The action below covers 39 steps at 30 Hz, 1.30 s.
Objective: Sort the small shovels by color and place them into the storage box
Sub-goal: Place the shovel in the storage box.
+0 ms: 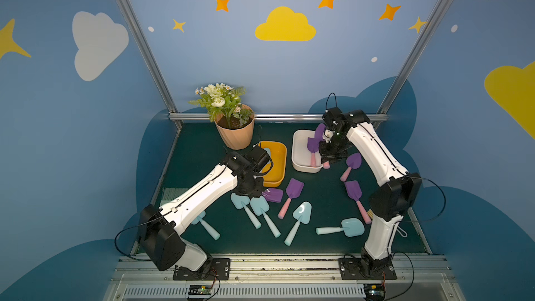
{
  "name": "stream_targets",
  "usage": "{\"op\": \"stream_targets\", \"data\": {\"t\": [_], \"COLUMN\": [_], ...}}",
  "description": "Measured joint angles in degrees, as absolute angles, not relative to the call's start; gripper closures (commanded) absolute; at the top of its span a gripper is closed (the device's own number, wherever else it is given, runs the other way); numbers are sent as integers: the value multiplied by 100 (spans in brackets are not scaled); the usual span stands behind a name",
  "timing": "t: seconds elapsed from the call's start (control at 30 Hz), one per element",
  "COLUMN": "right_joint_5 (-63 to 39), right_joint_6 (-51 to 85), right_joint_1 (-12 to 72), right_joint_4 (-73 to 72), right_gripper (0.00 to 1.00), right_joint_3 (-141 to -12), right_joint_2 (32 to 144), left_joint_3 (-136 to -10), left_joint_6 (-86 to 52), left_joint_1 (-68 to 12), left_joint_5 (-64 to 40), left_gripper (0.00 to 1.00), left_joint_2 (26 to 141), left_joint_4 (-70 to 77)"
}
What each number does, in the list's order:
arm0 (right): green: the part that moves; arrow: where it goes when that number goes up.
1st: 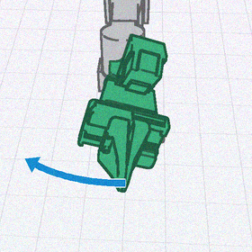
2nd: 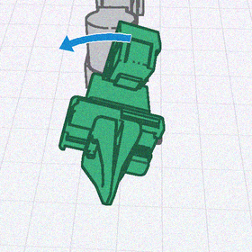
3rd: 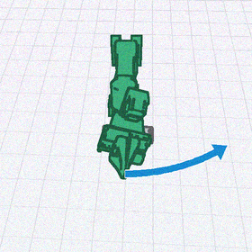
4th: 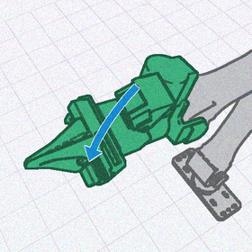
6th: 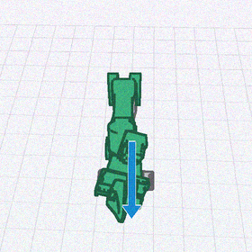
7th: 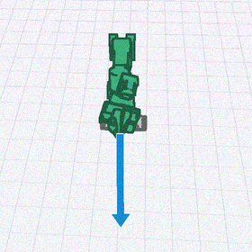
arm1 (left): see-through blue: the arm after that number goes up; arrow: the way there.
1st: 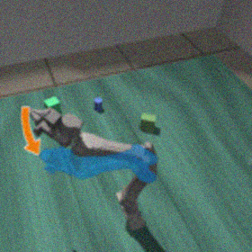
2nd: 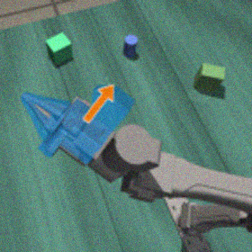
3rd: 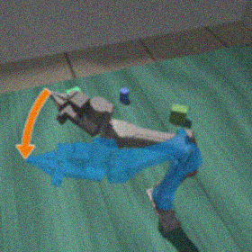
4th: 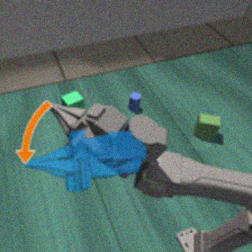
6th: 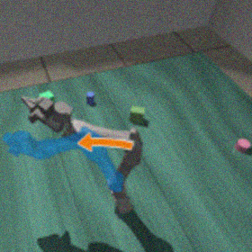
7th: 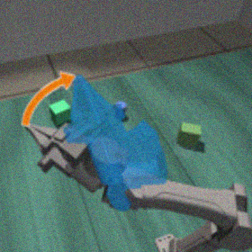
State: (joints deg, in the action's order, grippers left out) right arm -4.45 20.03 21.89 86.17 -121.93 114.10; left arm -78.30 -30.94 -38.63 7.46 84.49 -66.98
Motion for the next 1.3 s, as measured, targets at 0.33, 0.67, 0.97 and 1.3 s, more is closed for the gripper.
{"op": "stream_targets", "data": {"t": [0.33,0.67,0.97,1.3], "right_joint_5": [-676,-930,-919,-908], "right_joint_6": [1922,2084,2187,2696], "right_joint_1": [2001,2008,2082,2327], "right_joint_4": [8816,8383,7948,7655], "right_gripper": [100,100,100,100], "right_joint_3": [-14005,-14070,-14444,-14444], "right_joint_2": [13037,13616,13987,14335], "left_joint_3": [-8108,-8184,-8173,-8068], "left_joint_6": [-2932,-2829,-2829,-2827], "left_joint_1": [-3769,-3603,-3555,-3509], "left_joint_5": [727,727,725,722], "left_gripper": [65,65,65,65], "left_joint_2": [8453,8453,8453,8453], "left_joint_4": [-6705,-6753,-6761,-6766]}}
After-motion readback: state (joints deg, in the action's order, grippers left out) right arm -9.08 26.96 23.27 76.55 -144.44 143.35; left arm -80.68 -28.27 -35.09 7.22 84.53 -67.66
